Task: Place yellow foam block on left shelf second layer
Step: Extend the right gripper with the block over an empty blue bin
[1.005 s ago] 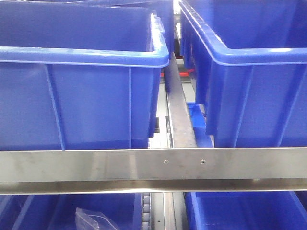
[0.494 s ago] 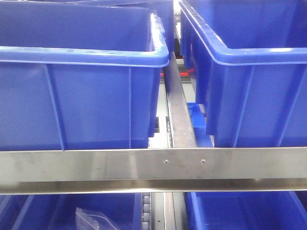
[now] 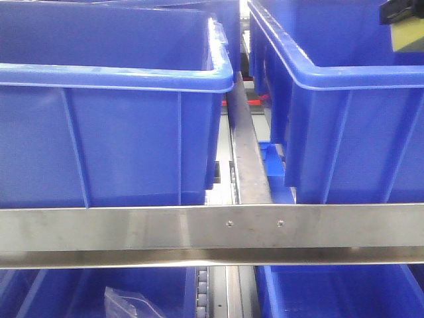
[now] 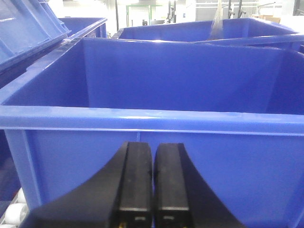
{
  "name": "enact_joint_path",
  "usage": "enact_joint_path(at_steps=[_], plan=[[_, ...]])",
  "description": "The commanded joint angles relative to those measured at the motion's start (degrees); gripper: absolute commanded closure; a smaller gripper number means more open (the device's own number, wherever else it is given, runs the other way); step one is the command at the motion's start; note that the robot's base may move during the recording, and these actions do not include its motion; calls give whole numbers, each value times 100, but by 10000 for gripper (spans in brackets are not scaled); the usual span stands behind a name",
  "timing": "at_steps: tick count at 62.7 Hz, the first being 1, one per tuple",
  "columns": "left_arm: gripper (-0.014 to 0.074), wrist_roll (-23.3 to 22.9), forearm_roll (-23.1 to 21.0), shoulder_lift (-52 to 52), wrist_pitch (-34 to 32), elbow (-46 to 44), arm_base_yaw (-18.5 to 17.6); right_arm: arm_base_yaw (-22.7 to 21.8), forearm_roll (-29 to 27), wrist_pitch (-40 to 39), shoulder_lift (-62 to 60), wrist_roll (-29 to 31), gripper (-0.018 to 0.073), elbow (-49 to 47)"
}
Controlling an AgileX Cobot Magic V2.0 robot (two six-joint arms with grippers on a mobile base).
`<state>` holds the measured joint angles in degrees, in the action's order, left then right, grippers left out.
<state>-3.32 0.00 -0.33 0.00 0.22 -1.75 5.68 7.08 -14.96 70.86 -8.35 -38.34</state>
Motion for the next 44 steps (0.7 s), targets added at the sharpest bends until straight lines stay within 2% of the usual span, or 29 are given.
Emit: enact_joint_path(at_steps=[1, 6, 12, 44], plan=[[472, -19, -32, -103, -462, 163, 11, -115, 43, -568, -114, 28, 55, -241], [472, -19, -32, -103, -462, 163, 11, -185, 37, -555, -114, 28, 8, -241], [472, -19, -32, -103, -462, 163, 11, -262, -30, -516, -114, 28, -88, -241], [472, -19, -32, -103, -462, 163, 11, -269, -47, -411, -142, 28, -72, -241]])
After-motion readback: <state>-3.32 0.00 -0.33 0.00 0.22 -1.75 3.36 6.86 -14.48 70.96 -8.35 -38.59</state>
